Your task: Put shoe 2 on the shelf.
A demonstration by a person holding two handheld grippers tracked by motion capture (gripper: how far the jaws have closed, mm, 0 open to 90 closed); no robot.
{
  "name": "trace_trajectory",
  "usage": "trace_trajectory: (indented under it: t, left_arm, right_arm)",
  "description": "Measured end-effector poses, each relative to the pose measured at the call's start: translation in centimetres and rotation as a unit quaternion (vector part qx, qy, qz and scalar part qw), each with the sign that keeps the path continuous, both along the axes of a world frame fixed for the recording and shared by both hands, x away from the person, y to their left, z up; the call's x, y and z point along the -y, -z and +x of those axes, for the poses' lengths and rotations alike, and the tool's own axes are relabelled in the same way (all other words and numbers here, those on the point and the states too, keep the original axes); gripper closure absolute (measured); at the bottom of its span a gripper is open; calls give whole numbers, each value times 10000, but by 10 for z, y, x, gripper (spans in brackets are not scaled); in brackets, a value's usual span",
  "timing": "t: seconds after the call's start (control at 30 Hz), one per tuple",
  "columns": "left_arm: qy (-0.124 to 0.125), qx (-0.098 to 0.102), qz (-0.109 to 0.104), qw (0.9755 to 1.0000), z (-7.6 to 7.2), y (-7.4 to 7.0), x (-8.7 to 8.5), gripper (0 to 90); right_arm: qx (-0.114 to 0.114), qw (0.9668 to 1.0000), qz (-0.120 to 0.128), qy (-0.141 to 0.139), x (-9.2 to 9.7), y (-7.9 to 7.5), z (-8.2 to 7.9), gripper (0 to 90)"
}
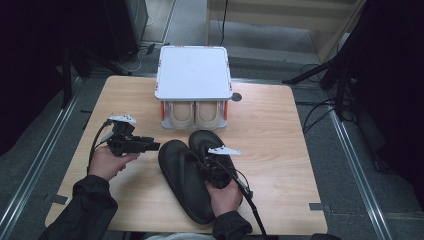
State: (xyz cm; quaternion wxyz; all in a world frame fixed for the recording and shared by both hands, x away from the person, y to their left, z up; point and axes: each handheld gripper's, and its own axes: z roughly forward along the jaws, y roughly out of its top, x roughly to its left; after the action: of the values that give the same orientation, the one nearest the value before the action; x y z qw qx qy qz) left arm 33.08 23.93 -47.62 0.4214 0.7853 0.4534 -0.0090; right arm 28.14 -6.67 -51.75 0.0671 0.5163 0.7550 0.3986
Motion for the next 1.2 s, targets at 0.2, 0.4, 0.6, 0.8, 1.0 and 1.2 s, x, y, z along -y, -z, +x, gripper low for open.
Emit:
trace_trajectory:
  t: [0.2,0.4,0.6,0.8,1.0,1.2]
  left_arm:
    - [-39,32,60,10000,-1,0,0,522]
    - [-106,37,201,9997,-1,0,0,501]
    - [-237,79,259,9994,-8,0,-8,492]
    - [-396,123,355,9985,-20,2,-17,486]
    - [-669,99,386,9970,-35,5,-31,484]
    - [-835,48,381,9958,-48,6,-40,479]
  right_arm:
    - [-140,9997,161,-151,8,-5,2,753]
    - [-63,9988,111,-482,19,-18,1,752]
    - [-34,9917,49,-1282,31,-32,5,751]
    - [-29,9791,48,-2033,32,-37,11,752]
    - [116,9659,-132,-2583,27,-40,20,752]
    - [-3,9516,-359,-3054,20,-37,33,752]
